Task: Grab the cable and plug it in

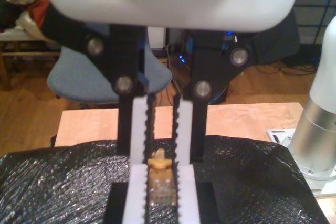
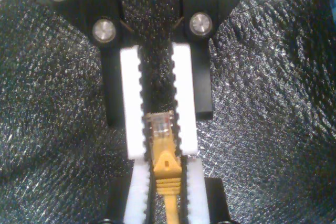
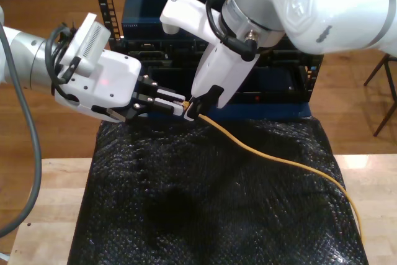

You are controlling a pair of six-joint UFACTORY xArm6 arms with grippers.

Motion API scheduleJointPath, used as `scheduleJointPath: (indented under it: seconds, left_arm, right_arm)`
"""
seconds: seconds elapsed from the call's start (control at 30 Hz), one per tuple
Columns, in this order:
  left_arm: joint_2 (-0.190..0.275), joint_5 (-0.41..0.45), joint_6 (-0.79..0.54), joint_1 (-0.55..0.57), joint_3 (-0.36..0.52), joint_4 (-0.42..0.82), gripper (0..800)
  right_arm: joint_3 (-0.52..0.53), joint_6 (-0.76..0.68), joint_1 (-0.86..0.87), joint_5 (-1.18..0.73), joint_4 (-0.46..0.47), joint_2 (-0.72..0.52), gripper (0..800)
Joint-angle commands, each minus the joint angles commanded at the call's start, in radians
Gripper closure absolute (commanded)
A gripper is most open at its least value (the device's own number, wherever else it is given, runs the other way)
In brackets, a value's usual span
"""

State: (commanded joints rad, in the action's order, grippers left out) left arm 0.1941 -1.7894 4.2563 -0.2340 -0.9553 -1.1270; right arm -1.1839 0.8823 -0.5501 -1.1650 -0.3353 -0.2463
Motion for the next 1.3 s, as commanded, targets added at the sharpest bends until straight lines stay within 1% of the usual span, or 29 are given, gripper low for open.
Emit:
scheduleJointPath:
  seconds: [0.37, 0.5, 0.77, 0.87, 0.9, 0.93, 0.97, 1.0, 1.07, 1.1, 1.17, 1.23, 1.3]
  left_arm:
    - [0.002, -0.003, -0.003, 0.0, 0.011, 0.003, 797]
    - [0.002, -0.002, -0.003, 0.0, 0.012, 0.037, 797]
    - [0.002, 0.0, -0.002, 0.002, 0.014, 0.04, 797]
    - [0.002, 0.0, -0.002, 0.002, 0.014, 0.04, 797]
    - [0.002, 0.0, -0.002, 0.002, 0.014, 0.04, 797]
    - [0.002, 0.0, -0.002, 0.0, 0.014, 0.04, 797]
    - [0.002, 0.002, -0.002, 0.0, 0.014, 0.04, 797]
    - [0.002, 0.002, -0.002, 0.0, 0.014, 0.04, 797]
    - [0.002, 0.005, -0.002, 0.0, 0.014, 0.038, 797]
    - [0.002, 0.006, -0.002, 0.0, 0.014, 0.037, 797]
    - [0.0, 0.008, 0.002, 0.0, 0.011, 0.035, 797]
    - [-0.003, 0.006, 0.005, 0.0, 0.008, 0.035, 797]
    - [-0.005, 0.008, 0.006, 0.0, 0.006, 0.035, 797]
  right_arm:
    - [0.002, 0.0, 0.003, 0.0, 0.0, -0.005, 790]
    - [0.002, 0.0, 0.003, 0.0, 0.0, -0.006, 790]
    - [0.002, 0.0, 0.005, 0.0, 0.0, -0.006, 790]
    - [0.003, 0.0, 0.005, 0.0, 0.0, -0.006, 773]
    - [0.003, 0.0, 0.005, 0.0, 0.0, -0.006, 740]
    - [0.003, 0.002, 0.005, 0.0, -0.002, -0.008, 671]
    - [0.003, 0.003, 0.005, 0.0, -0.002, -0.006, 555]
    - [0.005, 0.018, 0.005, 0.0, -0.003, -0.006, 415]
    - [0.011, 0.052, 0.005, 0.0, -0.003, -0.006, 209]
    - [0.014, 0.06, 0.005, 0.0, -0.003, -0.008, 172]
    - [0.017, 0.061, 0.006, 0.0, -0.003, -0.011, 146]
    - [0.018, 0.063, 0.005, 0.0, -0.002, -0.021, 69]
    - [0.018, 0.064, 0.005, 0.002, -0.002, -0.035, 67]
